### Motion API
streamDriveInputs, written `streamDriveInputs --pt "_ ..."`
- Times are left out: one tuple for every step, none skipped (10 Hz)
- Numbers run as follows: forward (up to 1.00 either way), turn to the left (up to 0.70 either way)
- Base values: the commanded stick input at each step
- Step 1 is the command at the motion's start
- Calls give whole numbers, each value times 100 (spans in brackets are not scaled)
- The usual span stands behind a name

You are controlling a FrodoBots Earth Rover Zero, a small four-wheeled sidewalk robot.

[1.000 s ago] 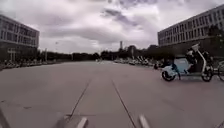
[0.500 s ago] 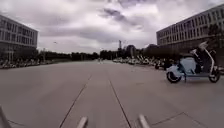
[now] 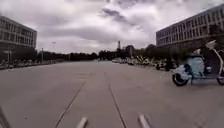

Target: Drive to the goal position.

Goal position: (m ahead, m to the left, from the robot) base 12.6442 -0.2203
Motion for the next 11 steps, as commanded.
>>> streamDriveInputs --pt "70 1" --pt "70 1" --pt "70 1" --pt "70 1" --pt "70 1" --pt "70 1" --pt "70 1" --pt "70 1" --pt "70 1" --pt "70 1" --pt "70 1"
